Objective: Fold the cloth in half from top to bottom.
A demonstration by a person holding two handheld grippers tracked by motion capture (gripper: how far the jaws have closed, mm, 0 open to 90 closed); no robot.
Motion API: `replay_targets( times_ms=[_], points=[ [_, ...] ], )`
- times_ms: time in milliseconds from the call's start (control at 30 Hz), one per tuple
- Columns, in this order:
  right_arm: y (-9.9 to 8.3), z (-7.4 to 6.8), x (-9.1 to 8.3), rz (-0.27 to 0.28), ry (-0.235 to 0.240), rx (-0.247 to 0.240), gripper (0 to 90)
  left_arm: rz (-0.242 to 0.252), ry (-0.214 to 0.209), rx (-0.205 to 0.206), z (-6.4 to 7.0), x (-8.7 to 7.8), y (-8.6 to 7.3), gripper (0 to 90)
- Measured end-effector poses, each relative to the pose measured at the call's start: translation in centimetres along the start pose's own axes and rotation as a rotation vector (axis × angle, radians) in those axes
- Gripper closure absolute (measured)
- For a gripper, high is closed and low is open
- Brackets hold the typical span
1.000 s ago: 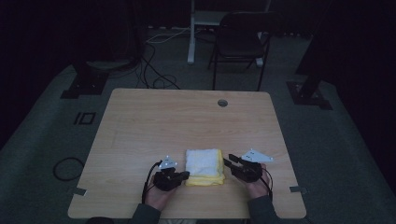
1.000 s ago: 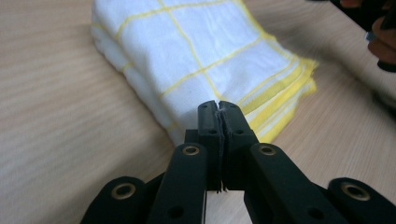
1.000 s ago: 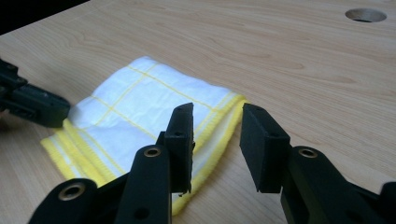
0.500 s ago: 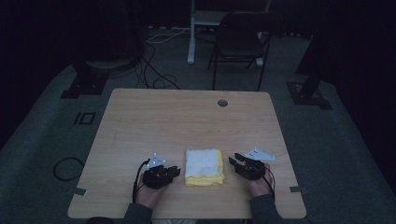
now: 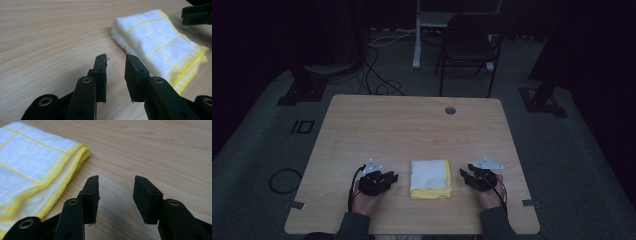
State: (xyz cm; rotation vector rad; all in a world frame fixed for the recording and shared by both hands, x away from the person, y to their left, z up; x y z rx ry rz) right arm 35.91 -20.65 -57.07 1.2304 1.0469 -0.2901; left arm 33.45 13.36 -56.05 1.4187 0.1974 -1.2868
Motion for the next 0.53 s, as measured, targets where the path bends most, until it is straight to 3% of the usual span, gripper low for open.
replay_targets(
  times_ms=[233, 533],
  points=[
    [-0.1, 0.5, 0.2, -0.013, -0.002, 0.024, 55.1, -0.007, 0.031, 0.008, -1.4, 0.0, 0.5, 71.9],
    [-0.1, 0.9, 0.2, -0.017, -0.004, 0.033, 54.6, -0.004, 0.073, -0.021, -3.2, -0.1, 0.8, 71.2]
  ],
)
Point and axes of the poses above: each handheld gripper's, and its own axes: x roughly forward along the jaws, y roughly out of its top, z roughly to its right, the point moved 5 cm from there along x, roughly forward along the jaws, and after that the axes turned 14 degrees about -z, right-handed, at the moved point
